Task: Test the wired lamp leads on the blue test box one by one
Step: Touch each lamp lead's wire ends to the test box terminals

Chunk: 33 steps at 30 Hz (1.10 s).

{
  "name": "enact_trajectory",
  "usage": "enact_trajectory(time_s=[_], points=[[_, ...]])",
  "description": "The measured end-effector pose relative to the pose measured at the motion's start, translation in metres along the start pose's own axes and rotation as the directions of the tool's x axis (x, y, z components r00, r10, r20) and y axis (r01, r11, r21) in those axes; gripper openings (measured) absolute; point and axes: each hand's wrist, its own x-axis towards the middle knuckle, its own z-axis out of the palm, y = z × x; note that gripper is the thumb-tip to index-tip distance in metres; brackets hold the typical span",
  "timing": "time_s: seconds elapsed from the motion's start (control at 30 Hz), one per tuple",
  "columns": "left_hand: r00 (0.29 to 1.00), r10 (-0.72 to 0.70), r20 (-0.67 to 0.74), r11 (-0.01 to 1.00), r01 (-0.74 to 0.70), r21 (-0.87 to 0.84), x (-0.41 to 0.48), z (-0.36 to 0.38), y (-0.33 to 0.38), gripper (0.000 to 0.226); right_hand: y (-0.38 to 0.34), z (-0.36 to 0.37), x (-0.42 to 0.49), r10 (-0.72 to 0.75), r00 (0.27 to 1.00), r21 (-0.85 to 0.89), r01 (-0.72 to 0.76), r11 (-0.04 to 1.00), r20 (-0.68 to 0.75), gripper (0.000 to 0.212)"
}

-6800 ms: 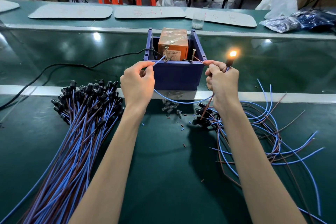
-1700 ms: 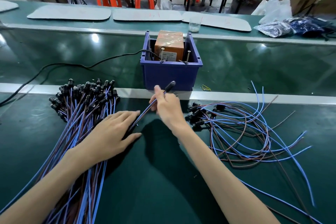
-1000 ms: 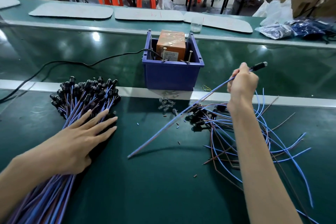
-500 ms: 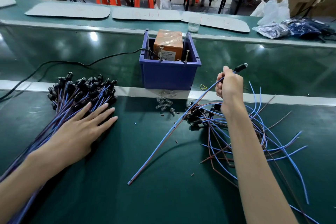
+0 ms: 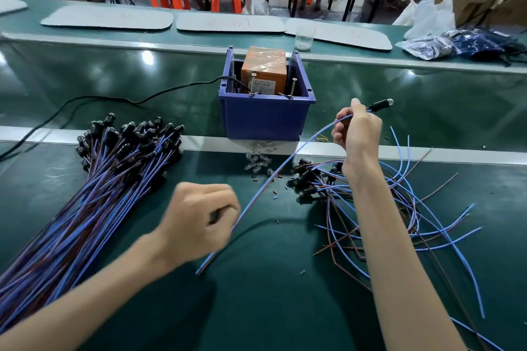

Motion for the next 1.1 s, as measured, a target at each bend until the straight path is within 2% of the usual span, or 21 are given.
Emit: enact_trajectory(time_s=[0.03,0.07,0.1,0.17,0.2,0.23,0.27,0.3,0.33,0.4,0.47,0.5,0.57,0.63,0.77,0.83,0.93,1.0,1.03,1.1], points=[[0.997,-0.075,0.010,0.980,0.075,-0.183,0.004,0.010,0.014,0.025,-0.001,0.001,-0.001,-0.009,1.000,0.022,0.009,1.000,0.003,0.044],[0.978,-0.187,0.091,0.905,0.207,-0.372,0.010,0.022,0.026,0.024,-0.002,0.002,-0.001,-0.016,1.000,0.041,0.015,0.999,0.014,0.044],[0.926,-0.293,0.239,0.779,0.376,-0.502,0.019,0.032,0.037,0.025,-0.002,0.003,-0.002,-0.022,0.999,0.048,0.020,0.999,0.031,0.044],[0.737,-0.490,0.465,0.502,0.675,-0.541,0.042,0.050,0.046,0.037,-0.003,0.005,-0.004,-0.026,0.997,0.040,0.023,0.999,0.069,0.045],[0.649,-0.575,0.498,0.332,0.741,-0.584,0.053,0.059,0.046,0.044,-0.003,0.005,-0.004,-0.023,0.996,0.034,0.020,0.999,0.081,0.045],[0.583,-0.643,0.497,0.130,0.722,-0.679,0.065,0.063,0.046,0.043,-0.003,0.005,-0.004,-0.017,0.996,0.025,0.015,1.000,0.087,0.046],[0.533,-0.702,0.472,-0.053,0.622,-0.781,0.078,0.065,0.045,0.038,-0.004,0.004,-0.003,-0.008,0.996,0.009,0.007,1.000,0.087,0.046],[0.492,-0.758,0.428,-0.167,0.488,-0.857,0.088,0.065,0.042,0.037,-0.005,0.003,-0.002,0.007,0.996,-0.015,-0.006,1.000,0.086,0.047],[0.450,-0.806,0.384,-0.238,0.349,-0.907,0.096,0.065,0.037,0.039,-0.006,0.002,-0.001,0.031,0.996,-0.037,-0.028,0.999,0.087,0.047],[0.349,-0.885,0.309,-0.303,0.074,-0.950,0.110,0.060,0.027,0.035,-0.008,-0.001,0.000,0.099,0.990,-0.019,-0.097,0.995,0.100,0.047],[0.255,-0.934,0.251,-0.293,-0.143,-0.945,0.120,0.052,0.017,0.032,-0.011,-0.006,0.000,0.158,0.978,0.079,-0.170,0.982,0.137,0.047],[0.223,-0.948,0.225,-0.271,-0.200,-0.942,0.122,0.048,0.013,0.032,-0.011,-0.008,-0.001,0.174,0.971,0.142,-0.198,0.970,0.161,0.046],[0.188,-0.963,0.192,-0.229,-0.203,-0.952,0.119,0.045,0.008,0.030,-0.011,-0.010,-0.003,0.187,0.962,0.237,-0.233,0.943,0.201,0.043],[0.211,-0.964,0.164,-0.191,-0.117,-0.975,0.112,0.047,0.006,0.029,-0.011,-0.008,-0.005,0.169,0.950,0.254,-0.238,0.938,0.263,0.039],[0.362,-0.927,0.096,-0.022,0.203,-0.979,0.099,0.055,0.005,0.039,-0.010,-0.003,-0.013,0.051,0.851,0.141,-0.145,0.979,0.523,0.028],[0.450,-0.890,0.072,0.099,0.346,-0.933,0.093,0.057,0.001,0.047,-0.011,-0.003,-0.015,0.033,0.816,0.131,-0.132,0.983,0.578,0.024],[0.625,-0.765,0.157,0.223,0.486,-0.845,0.085,0.054,-0.006,0.055,-0.013,-0.003,-0.018,0.072,0.812,0.130,-0.179,0.975,0.579,0.024],[0.752,-0.603,0.266,0.297,0.522,-0.800,0.083,0.047,-0.010,0.057,-0.012,-0.001,-0.019,0.107,0.830,0.071,-0.173,0.982,0.547,0.027],[0.800,-0.515,0.308,0.358,0.527,-0.771,0.082,0.044,-0.011,0.057,-0.012,0.000,-0.019,0.107,0.842,0.038,-0.150,0.988,0.529,0.027],[0.849,-0.370,0.377,0.464,0.521,-0.717,0.080,0.037,-0.011,0.052,-0.010,0.002,-0.021,0.096,0.858,0.003,-0.113,0.994,0.505,0.023]])
